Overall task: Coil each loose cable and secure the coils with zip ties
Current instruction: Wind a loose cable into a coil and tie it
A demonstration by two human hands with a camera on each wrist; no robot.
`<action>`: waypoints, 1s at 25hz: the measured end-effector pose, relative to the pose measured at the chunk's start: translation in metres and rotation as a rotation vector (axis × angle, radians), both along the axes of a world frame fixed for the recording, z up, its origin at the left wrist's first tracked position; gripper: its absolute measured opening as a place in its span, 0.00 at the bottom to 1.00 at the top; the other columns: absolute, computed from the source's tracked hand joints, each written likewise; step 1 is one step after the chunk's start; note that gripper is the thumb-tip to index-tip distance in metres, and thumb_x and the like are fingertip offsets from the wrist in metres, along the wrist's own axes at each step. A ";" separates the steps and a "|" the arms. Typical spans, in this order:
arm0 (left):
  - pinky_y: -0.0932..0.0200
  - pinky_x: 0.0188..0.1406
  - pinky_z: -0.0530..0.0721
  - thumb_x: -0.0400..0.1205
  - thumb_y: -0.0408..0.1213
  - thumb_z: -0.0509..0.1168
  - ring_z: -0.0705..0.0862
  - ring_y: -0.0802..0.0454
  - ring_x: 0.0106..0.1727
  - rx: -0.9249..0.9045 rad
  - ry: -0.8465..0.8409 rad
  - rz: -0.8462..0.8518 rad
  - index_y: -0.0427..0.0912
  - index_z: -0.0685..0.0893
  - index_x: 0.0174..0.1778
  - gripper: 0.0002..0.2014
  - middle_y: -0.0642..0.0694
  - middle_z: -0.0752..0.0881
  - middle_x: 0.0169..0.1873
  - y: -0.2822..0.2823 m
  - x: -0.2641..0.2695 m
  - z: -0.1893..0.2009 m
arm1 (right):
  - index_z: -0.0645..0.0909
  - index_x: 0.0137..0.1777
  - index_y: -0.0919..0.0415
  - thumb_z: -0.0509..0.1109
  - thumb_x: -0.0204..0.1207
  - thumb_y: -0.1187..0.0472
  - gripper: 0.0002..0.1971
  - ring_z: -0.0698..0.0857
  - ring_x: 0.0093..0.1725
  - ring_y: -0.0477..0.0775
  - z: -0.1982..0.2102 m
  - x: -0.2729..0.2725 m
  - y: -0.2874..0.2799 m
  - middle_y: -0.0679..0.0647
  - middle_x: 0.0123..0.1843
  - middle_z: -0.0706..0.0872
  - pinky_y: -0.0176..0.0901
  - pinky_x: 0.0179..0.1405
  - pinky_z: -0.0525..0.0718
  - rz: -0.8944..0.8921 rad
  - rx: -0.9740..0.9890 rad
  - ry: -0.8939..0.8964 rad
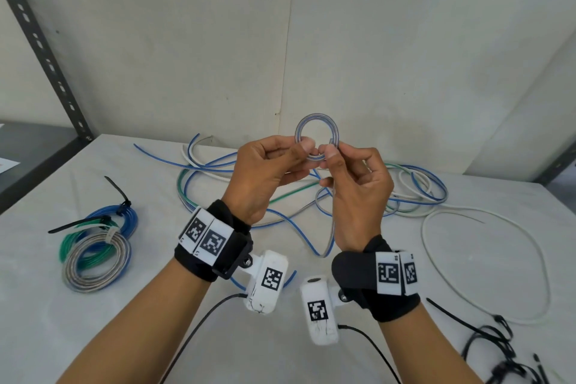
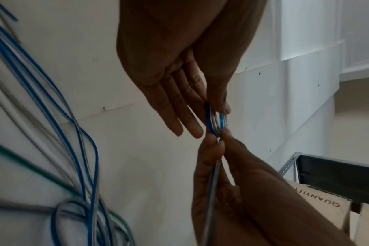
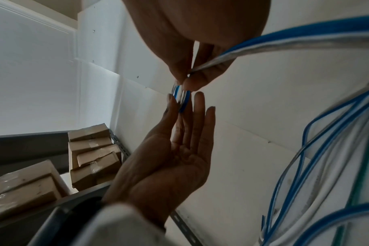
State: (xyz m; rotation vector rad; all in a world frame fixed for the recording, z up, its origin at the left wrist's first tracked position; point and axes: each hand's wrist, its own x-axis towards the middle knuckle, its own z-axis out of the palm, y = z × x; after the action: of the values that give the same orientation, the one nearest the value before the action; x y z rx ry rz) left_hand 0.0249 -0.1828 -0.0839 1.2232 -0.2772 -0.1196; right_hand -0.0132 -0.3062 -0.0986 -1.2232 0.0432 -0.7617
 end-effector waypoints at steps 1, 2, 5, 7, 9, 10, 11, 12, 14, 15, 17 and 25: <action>0.50 0.53 0.91 0.80 0.35 0.74 0.93 0.44 0.47 0.046 -0.020 0.006 0.34 0.89 0.53 0.09 0.37 0.93 0.46 0.002 0.001 0.000 | 0.84 0.46 0.61 0.77 0.77 0.69 0.05 0.89 0.39 0.53 0.002 0.000 -0.005 0.69 0.48 0.91 0.41 0.31 0.85 0.017 -0.038 0.000; 0.47 0.54 0.92 0.79 0.35 0.75 0.93 0.43 0.47 0.120 -0.060 0.022 0.33 0.89 0.55 0.11 0.35 0.93 0.47 0.005 0.004 0.000 | 0.85 0.46 0.62 0.77 0.77 0.69 0.04 0.89 0.39 0.53 0.004 0.001 -0.013 0.68 0.46 0.91 0.41 0.32 0.86 0.048 -0.113 0.004; 0.47 0.50 0.92 0.75 0.39 0.80 0.93 0.45 0.46 0.486 -0.310 0.053 0.42 0.91 0.59 0.17 0.44 0.94 0.46 0.022 0.013 0.003 | 0.88 0.45 0.55 0.79 0.76 0.67 0.06 0.88 0.39 0.50 0.007 0.002 -0.042 0.56 0.43 0.92 0.45 0.33 0.87 0.199 -0.561 0.062; 0.47 0.48 0.92 0.74 0.41 0.81 0.93 0.47 0.42 0.696 -0.413 -0.037 0.46 0.94 0.54 0.13 0.48 0.94 0.41 0.030 0.014 0.007 | 0.90 0.44 0.51 0.80 0.75 0.65 0.07 0.87 0.40 0.48 0.008 0.003 -0.054 0.49 0.40 0.91 0.50 0.32 0.85 0.263 -0.808 0.130; 0.46 0.47 0.91 0.75 0.40 0.81 0.92 0.47 0.38 0.802 -0.449 -0.117 0.46 0.95 0.49 0.09 0.47 0.93 0.36 0.031 0.012 0.008 | 0.92 0.44 0.52 0.81 0.75 0.64 0.05 0.87 0.40 0.47 0.008 0.001 -0.058 0.46 0.39 0.91 0.47 0.31 0.80 0.297 -0.889 0.172; 0.47 0.47 0.90 0.75 0.39 0.81 0.91 0.49 0.37 0.829 -0.464 -0.120 0.45 0.95 0.48 0.08 0.47 0.93 0.35 0.031 0.012 0.008 | 0.92 0.44 0.52 0.81 0.75 0.63 0.04 0.87 0.40 0.46 0.008 0.001 -0.057 0.46 0.39 0.91 0.42 0.32 0.77 0.310 -0.900 0.179; 0.48 0.47 0.90 0.75 0.39 0.81 0.91 0.53 0.36 0.842 -0.474 -0.110 0.44 0.95 0.47 0.07 0.49 0.93 0.34 0.031 0.011 0.008 | 0.92 0.44 0.52 0.81 0.75 0.62 0.03 0.87 0.40 0.46 0.010 -0.001 -0.057 0.46 0.39 0.91 0.39 0.33 0.76 0.320 -0.907 0.184; 0.49 0.48 0.90 0.75 0.39 0.81 0.91 0.56 0.35 0.843 -0.475 -0.099 0.43 0.95 0.46 0.07 0.50 0.93 0.34 0.031 0.011 0.007 | 0.92 0.44 0.51 0.81 0.75 0.62 0.03 0.88 0.41 0.47 0.011 -0.002 -0.056 0.46 0.39 0.91 0.38 0.34 0.76 0.329 -0.913 0.188; 0.52 0.47 0.91 0.74 0.37 0.81 0.91 0.59 0.34 0.828 -0.455 -0.099 0.41 0.95 0.45 0.07 0.49 0.93 0.33 0.032 0.011 0.009 | 0.91 0.43 0.49 0.81 0.75 0.61 0.05 0.89 0.42 0.49 0.015 -0.004 -0.056 0.46 0.39 0.92 0.45 0.35 0.81 0.342 -0.925 0.190; 0.53 0.46 0.91 0.74 0.37 0.81 0.91 0.59 0.34 0.822 -0.446 -0.103 0.41 0.95 0.45 0.07 0.48 0.93 0.33 0.032 0.010 0.009 | 0.91 0.43 0.49 0.81 0.75 0.61 0.05 0.89 0.43 0.50 0.016 -0.006 -0.056 0.47 0.40 0.92 0.50 0.38 0.83 0.345 -0.934 0.194; 0.56 0.46 0.91 0.74 0.37 0.81 0.92 0.58 0.36 0.832 -0.455 -0.117 0.43 0.95 0.47 0.07 0.48 0.93 0.34 0.034 0.010 0.010 | 0.90 0.42 0.49 0.81 0.75 0.61 0.05 0.90 0.44 0.49 0.018 -0.006 -0.057 0.47 0.40 0.92 0.54 0.42 0.85 0.356 -0.943 0.204; 0.48 0.47 0.92 0.78 0.36 0.78 0.93 0.50 0.39 0.678 -0.478 -0.019 0.41 0.93 0.47 0.05 0.45 0.93 0.35 0.032 0.008 0.012 | 0.90 0.52 0.50 0.76 0.79 0.65 0.08 0.90 0.44 0.46 0.021 -0.005 -0.061 0.46 0.45 0.93 0.51 0.42 0.90 0.315 -0.826 0.157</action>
State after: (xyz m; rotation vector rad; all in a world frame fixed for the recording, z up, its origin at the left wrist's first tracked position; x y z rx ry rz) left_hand 0.0325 -0.1511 -0.0719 1.9211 -0.7031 0.0756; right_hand -0.0183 -0.3672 -0.0773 -2.0122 -0.3617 -0.3986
